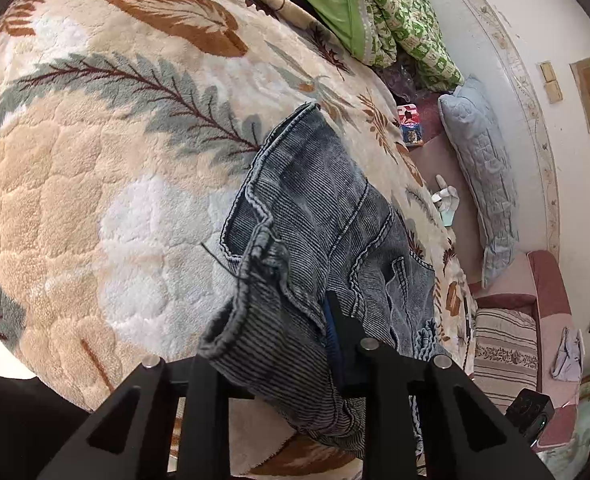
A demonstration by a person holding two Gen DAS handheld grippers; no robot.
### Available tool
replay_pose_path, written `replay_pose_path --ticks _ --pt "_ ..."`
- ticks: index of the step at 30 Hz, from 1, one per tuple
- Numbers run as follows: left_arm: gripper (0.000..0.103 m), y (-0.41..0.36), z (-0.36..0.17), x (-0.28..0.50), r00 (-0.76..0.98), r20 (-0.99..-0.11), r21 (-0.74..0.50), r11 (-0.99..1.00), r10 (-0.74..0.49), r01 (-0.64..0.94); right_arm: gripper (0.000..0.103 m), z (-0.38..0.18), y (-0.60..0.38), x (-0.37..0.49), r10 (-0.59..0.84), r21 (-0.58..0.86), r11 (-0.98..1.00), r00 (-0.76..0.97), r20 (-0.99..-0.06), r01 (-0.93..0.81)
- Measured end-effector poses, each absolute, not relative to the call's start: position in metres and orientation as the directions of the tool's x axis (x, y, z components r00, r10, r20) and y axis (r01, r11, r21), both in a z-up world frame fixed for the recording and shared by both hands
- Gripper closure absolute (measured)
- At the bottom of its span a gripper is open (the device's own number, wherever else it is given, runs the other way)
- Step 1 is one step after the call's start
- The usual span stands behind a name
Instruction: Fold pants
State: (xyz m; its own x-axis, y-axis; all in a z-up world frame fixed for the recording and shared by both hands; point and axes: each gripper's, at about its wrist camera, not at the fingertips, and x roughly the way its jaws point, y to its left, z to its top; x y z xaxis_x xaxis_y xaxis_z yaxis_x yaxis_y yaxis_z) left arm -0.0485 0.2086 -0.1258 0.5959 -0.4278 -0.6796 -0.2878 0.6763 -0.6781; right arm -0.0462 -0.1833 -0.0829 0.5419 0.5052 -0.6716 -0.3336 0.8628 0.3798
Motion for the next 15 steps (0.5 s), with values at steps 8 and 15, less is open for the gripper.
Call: replay_pose_path --ticks 8,15 --pt "0.085 0.193 -0.103 -0.050 0.637 -0.677 -0.622 0.750 -0.370 -0.226 0.066 -0.102 -0.185 -0.038 0.493 0.386 0.869 0.483 -0.724 -0.309" --pt "0.086 0.166 -0.062 -0.056 0.685 -0.645 -0.544 0.834 -0.340 -0.098 0.067 -0.112 -0.190 -0.038 0.492 0.401 0.870 0.451 -0.745 -0.286"
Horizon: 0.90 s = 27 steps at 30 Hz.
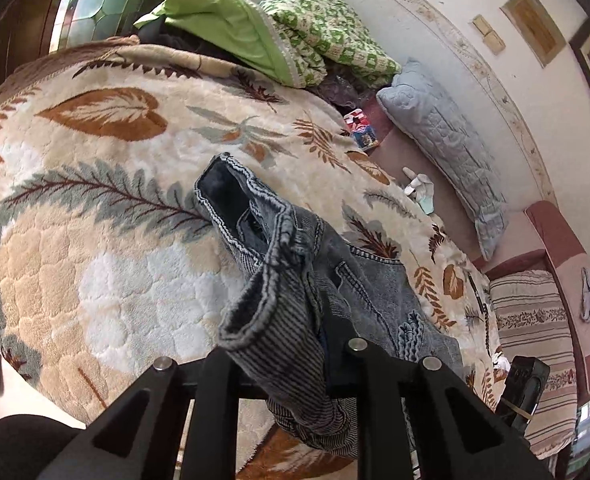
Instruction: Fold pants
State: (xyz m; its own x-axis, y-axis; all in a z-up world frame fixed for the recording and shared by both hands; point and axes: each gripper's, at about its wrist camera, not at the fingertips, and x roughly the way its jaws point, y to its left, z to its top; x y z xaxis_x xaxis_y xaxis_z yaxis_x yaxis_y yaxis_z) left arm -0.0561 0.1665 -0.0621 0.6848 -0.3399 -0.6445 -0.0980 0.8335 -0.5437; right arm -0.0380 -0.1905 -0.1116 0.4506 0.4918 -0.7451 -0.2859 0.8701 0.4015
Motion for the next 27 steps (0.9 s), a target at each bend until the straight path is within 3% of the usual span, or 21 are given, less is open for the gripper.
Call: replay_pose_path --ticks 7,16,23,27 --pt "0.086 0.119 -0.018 -0.063 0.723 -0.601 -0.438 0.897 -0.342 0.060 0.067 -0.089 -0.257 -0.048 0.440 0.445 0.884 0.575 -0.689 -0.143" --pt "0.087 0.016 0.020 -0.069 0.680 -0.577 -0.323 0.891 -0.454 0.321 0.067 -0.066 -0.361 -0.079 0.336 0.524 0.849 0.706 -0.623 0.059" --pt "0.087 -0.092 0.000 -0.066 0.557 -0.639 -0.276 0.835 -0.530 0.476 0.067 -0.062 -0.410 -0.106 0.269 0.551 0.823 0.759 -0.594 0.139" --pt "0.086 -0.153 -0.050 -0.060 0.447 -0.751 -0.222 0.823 -0.486 0.523 0.067 -0.061 -0.422 -0.111 0.245 0.555 0.816 0.769 -0.590 0.166"
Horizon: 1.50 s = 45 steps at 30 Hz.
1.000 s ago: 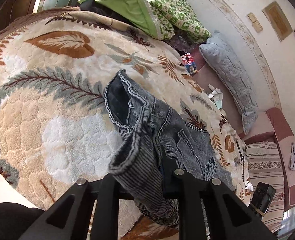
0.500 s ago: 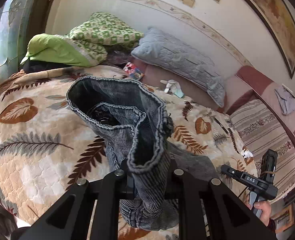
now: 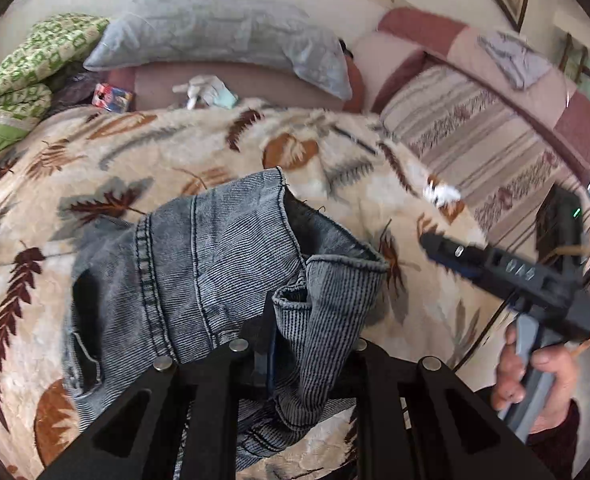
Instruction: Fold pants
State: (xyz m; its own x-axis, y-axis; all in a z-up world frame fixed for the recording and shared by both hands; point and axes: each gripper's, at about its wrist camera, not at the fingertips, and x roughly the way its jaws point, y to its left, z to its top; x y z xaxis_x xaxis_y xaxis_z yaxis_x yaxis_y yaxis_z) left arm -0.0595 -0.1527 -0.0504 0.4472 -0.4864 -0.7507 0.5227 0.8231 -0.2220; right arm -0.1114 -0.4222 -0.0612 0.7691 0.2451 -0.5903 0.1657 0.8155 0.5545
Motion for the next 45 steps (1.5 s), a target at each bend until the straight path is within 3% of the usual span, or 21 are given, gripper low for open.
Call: replay_pose_path --ticks 2,4,6,9,10,12,13,18,24,30,33,36,40,45 --pt "0.086 -0.173 -0.083 -0.059 0.388 -0.808 -0.189 0.818 -0.444 0.543 0.067 -0.062 -0.423 -0.110 0.242 0.550 0.818 0.766 -0.596 0.169" --pt "0.080 -0.181 -0.094 -0.071 0.403 -0.812 -0.116 0.794 -0.422 0.597 0.066 -0.064 -0.422 -0.108 0.250 0.551 0.817 0.754 -0.608 0.173" --pt "0.059 -0.178 -0.085 -0.082 0.398 -0.793 -0.108 0.750 -0.461 0.653 0.066 -0.068 -0.419 -0.103 0.276 0.559 0.812 0.733 -0.621 0.168" --pt "0.053 -0.159 -0.056 -0.086 0.333 -0.746 -0.211 0.680 -0.576 0.703 0.066 -0.068 -0.412 -0.100 0.285 0.553 0.819 0.726 -0.625 0.155" --pt "0.052 -0.153 -0.044 -0.088 0.357 -0.724 -0.196 0.673 -0.590 0.714 0.066 -0.067 -0.410 -0.099 0.284 0.549 0.822 0.728 -0.624 0.150" --pt "0.036 -0.138 -0.021 -0.090 0.456 -0.678 -0.122 0.699 -0.577 0.704 0.066 -0.064 -0.403 -0.099 0.281 0.542 0.829 0.735 -0.617 0.138" --pt "0.034 -0.128 -0.011 -0.087 0.497 -0.654 -0.101 0.717 -0.570 0.690 0.066 -0.063 -0.400 -0.098 0.279 0.536 0.834 0.738 -0.614 0.130" --pt "0.030 -0.081 0.005 -0.044 0.621 -0.631 -0.048 0.823 -0.465 0.566 0.066 -0.057 -0.370 -0.088 0.268 0.469 0.880 0.735 -0.622 0.076" --pt "0.030 -0.049 -0.039 0.032 0.538 -0.774 -0.100 0.904 -0.334 0.416 0.066 -0.050 -0.319 -0.056 0.357 0.441 0.895 0.693 -0.627 -0.063" --pt "0.030 -0.060 -0.083 0.051 0.473 -0.830 -0.092 0.909 -0.296 0.407 0.066 -0.049 -0.284 -0.009 0.399 0.415 0.901 0.620 -0.676 -0.128" --pt "0.028 -0.076 -0.104 0.050 0.475 -0.849 -0.007 0.903 -0.232 0.429 0.066 -0.068 -0.280 0.014 0.421 0.439 0.892 0.537 -0.731 -0.102" --pt "0.027 -0.078 -0.104 0.047 0.494 -0.840 0.004 0.907 -0.226 0.422 0.063 -0.107 -0.286 0.027 0.412 0.447 0.894 0.445 -0.795 -0.029" --pt "0.023 -0.072 -0.106 0.055 0.464 -0.848 -0.045 0.908 -0.255 0.417 0.062 -0.120 -0.303 0.026 0.503 0.559 0.829 0.444 -0.742 -0.005" --pt "0.023 -0.065 -0.097 0.048 0.483 -0.832 -0.055 0.907 -0.274 0.419 0.062 -0.117 -0.302 0.021 0.494 0.556 0.831 0.471 -0.731 -0.011"
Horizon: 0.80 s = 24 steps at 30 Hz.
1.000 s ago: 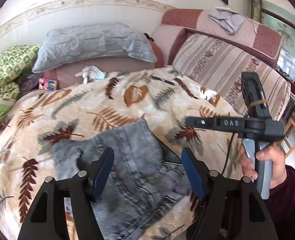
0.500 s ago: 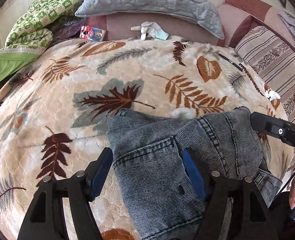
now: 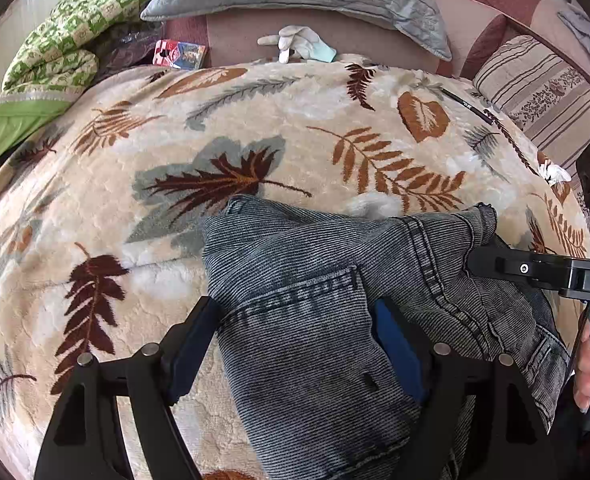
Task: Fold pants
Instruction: 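Press the folded jeans bundle flat with both grippers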
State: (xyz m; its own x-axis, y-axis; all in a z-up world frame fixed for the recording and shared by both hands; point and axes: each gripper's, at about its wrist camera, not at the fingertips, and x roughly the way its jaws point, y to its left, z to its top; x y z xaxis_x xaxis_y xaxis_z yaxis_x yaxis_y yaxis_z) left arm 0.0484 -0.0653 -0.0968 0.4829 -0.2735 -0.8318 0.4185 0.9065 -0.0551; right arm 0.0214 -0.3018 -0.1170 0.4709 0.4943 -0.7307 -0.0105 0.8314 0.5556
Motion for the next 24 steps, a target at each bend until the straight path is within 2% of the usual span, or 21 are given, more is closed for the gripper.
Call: replay_pose_path --ticks 4,9,15,17,22,24 --pt "0.023 -0.058 -0.081 0.035 0.544 -0.791 -0.034 0.908 -0.280 0.418 0.062 -0.106 -0.292 0.010 0.432 0.466 0.882 0.498 -0.752 -0.062" --pt "0.023 -0.038 -0.057 0.020 0.610 -0.738 -0.042 0.922 -0.288 0.384 0.062 -0.090 -0.288 -0.008 0.412 0.412 0.902 0.546 -0.729 -0.131" --pt "0.022 -0.033 -0.054 -0.010 0.650 -0.710 0.041 0.906 -0.270 0.421 0.062 -0.074 -0.277 -0.034 0.412 0.356 0.909 0.579 -0.703 -0.216" --pt "0.020 -0.029 -0.056 -0.019 0.646 -0.713 0.047 0.900 -0.274 0.433 0.062 -0.072 -0.276 -0.042 0.421 0.358 0.906 0.583 -0.695 -0.227" --pt "0.016 -0.021 -0.074 -0.034 0.562 -0.771 -0.024 0.897 -0.298 0.442 0.062 -0.077 -0.274 -0.061 0.426 0.390 0.900 0.579 -0.695 -0.195" --pt "0.011 -0.021 -0.081 -0.035 0.554 -0.783 -0.029 0.905 -0.284 0.423 0.057 -0.086 -0.268 -0.064 0.415 0.380 0.907 0.553 -0.722 -0.183"
